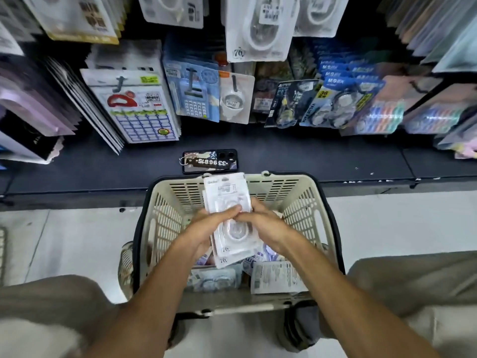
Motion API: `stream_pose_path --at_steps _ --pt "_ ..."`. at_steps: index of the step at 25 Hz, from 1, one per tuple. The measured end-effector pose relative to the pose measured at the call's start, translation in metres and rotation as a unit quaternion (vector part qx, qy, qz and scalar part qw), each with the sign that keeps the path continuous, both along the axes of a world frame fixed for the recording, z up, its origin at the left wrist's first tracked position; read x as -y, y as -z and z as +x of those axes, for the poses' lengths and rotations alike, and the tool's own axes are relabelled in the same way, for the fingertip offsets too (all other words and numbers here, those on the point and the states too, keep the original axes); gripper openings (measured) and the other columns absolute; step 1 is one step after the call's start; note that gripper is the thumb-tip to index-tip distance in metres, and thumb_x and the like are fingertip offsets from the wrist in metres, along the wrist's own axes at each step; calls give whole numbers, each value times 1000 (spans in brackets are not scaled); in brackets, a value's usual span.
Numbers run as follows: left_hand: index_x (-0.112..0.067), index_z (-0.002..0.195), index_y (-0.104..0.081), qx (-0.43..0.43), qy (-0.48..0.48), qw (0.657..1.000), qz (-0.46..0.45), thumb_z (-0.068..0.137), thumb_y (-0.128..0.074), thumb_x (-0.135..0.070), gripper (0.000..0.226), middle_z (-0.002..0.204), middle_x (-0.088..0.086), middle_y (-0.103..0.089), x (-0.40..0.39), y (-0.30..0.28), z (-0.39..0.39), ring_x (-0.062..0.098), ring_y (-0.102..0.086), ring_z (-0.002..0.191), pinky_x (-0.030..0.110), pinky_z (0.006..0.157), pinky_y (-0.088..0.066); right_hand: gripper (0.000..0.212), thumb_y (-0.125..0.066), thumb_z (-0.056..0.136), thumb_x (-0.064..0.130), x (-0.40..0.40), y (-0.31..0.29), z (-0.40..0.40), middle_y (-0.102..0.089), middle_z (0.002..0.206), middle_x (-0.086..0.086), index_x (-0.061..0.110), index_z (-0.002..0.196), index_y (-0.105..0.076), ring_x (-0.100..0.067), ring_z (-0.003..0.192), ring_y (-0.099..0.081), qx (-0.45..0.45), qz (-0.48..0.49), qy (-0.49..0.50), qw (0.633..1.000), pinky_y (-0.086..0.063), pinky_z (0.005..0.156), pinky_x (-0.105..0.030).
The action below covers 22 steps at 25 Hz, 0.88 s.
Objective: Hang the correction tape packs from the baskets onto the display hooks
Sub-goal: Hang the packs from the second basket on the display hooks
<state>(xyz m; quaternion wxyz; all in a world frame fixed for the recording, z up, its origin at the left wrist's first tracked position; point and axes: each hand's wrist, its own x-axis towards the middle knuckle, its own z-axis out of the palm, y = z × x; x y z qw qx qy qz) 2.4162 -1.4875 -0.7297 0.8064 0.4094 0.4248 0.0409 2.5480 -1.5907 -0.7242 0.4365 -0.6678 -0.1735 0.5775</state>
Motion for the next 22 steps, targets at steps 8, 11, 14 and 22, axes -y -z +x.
stream_pose_path --at_steps 8,11,14,22 --pt "-8 124 -69 26 -107 994 -25 74 -83 -20 53 117 14 -76 -2 17 -4 31 -75 105 42 79 -63 47 -74 88 4 12 -1 1 -71 126 -11 12 132 -62 -28 118 -67 -115 -33 -53 991 -52 104 -46" --pt "-13 133 -63 57 -83 993 -68 81 -75 -27 55 125 14 -73 -7 16 -2 34 -70 114 47 89 -59 49 -76 87 9 4 1 -2 -73 122 -9 14 133 -60 -32 115 -69 -122 6 92 988 -53 98 -57" --pt "-15 135 -63 66 -70 994 -57 81 -72 -19 55 123 12 -74 -2 17 -1 30 -73 109 42 79 -63 43 -77 87 29 5 -3 8 -76 116 -6 20 127 -66 -29 102 -74 -80 8 110 991 -63 70 -44" --pt "-16 140 -55 118 -82 988 -59 72 -72 12 75 130 16 -70 0 17 -2 33 -65 124 52 108 -49 41 -81 83 36 -3 -15 26 -74 102 -6 13 113 -64 -22 80 -76 11 -7 203 979 -60 54 -35"
